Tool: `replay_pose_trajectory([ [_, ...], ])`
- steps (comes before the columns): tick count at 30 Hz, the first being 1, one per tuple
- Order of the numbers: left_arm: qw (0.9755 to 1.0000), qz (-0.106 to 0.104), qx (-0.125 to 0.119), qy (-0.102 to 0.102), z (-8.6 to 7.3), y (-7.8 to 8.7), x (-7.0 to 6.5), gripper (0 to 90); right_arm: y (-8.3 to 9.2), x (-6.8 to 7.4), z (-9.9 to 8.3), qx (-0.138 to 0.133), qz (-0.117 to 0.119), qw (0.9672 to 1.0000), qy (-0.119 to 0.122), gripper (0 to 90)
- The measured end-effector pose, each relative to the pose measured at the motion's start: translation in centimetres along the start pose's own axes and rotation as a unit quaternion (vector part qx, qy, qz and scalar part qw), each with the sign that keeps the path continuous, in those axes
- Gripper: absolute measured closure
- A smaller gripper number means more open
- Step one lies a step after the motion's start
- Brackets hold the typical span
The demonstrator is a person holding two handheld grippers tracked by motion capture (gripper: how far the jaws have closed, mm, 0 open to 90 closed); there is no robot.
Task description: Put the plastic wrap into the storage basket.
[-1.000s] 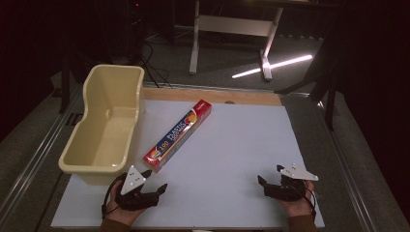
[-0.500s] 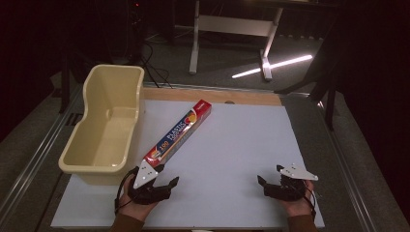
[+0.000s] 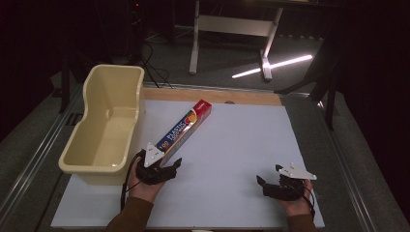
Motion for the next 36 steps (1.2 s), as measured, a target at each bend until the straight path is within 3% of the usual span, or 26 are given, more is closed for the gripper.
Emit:
replay_pose_trajectory([
  [3, 0.9999, -0.008, 0.008, 0.000, 0.2, -0.6, 0.1, 38.6, 0.0, 0.0, 0.0, 0.001, 0.000, 1.0000, 0.000, 15.2],
  [6, 0.9998, -0.004, 0.018, -0.001, 0.5, -1.5, 0.3, 36.7, 0.0, 0.1, 0.0, 0.001, 0.000, 1.0000, 0.001, 15.2],
  [10, 0.9995, 0.013, 0.028, -0.001, 1.6, -3.0, 0.8, 31.6, -0.1, 0.1, 0.0, 0.002, 0.000, 1.0000, 0.001, 15.2],
  [14, 0.9986, 0.034, 0.038, 0.013, 1.9, -4.0, 2.0, 28.8, 0.0, 0.0, 0.0, 0.002, 0.000, 1.0000, 0.002, 15.2],
  [22, 0.9965, 0.042, 0.056, 0.046, 1.9, -4.8, 3.7, 27.4, -0.1, 0.0, -0.1, 0.004, 0.000, 1.0000, 0.003, 15.2],
  [36, 0.9935, 0.062, 0.079, 0.053, 1.8, -5.7, 4.7, 23.9, -0.2, 0.1, -0.1, 0.007, 0.000, 1.0000, 0.007, 15.2],
])
Point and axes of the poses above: each handheld gripper's, and its own axes: y roughly backward along the jaws, z roughly out of its top, x roughly to its left, the point moved 7 cm from there along -y, roughly forward along the jaws, and after that the axes turned 7 degrees about x, right-handed, at the moved point
